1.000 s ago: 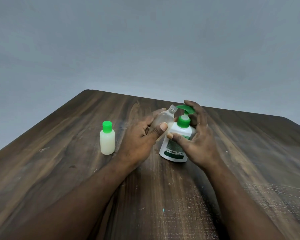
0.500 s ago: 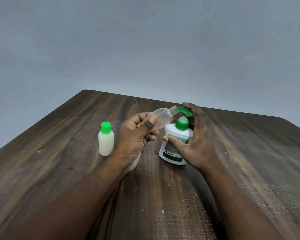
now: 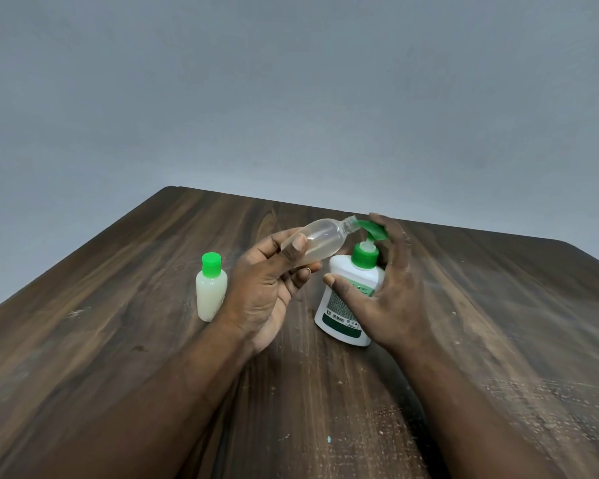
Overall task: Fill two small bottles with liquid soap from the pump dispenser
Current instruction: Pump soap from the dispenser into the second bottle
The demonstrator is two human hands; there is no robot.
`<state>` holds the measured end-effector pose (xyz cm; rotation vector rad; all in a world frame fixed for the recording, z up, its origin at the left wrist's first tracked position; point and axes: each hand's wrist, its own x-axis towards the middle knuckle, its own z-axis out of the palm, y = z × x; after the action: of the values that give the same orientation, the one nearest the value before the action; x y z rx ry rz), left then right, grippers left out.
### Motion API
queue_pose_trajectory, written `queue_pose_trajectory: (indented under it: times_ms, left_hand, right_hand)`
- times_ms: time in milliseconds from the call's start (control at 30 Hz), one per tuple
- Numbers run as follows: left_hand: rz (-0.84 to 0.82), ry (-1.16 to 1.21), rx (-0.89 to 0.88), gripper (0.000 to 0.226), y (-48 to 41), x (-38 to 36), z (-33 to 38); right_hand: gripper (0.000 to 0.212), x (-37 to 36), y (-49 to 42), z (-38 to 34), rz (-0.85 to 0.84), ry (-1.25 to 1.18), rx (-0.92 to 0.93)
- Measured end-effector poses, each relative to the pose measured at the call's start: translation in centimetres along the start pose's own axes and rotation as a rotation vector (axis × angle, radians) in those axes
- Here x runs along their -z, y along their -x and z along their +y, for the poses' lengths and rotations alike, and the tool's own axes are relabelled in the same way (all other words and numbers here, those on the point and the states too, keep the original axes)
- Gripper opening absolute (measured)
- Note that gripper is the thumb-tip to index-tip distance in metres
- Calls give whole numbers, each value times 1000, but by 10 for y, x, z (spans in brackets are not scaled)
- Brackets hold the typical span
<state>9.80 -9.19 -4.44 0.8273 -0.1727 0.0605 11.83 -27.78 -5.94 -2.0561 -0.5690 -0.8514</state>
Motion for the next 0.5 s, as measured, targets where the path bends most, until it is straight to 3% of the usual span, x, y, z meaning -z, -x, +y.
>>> queue_pose_trajectory:
  times_ms: [267,500]
  left_hand:
    - [31,-103,49,36,-4,11,1]
    - [-3,-212,40,38,-4,12,1]
  right_hand:
    - [78,-6,-2,0,86,-31,-1]
    - [89,-1,-5,-1,117,188,58]
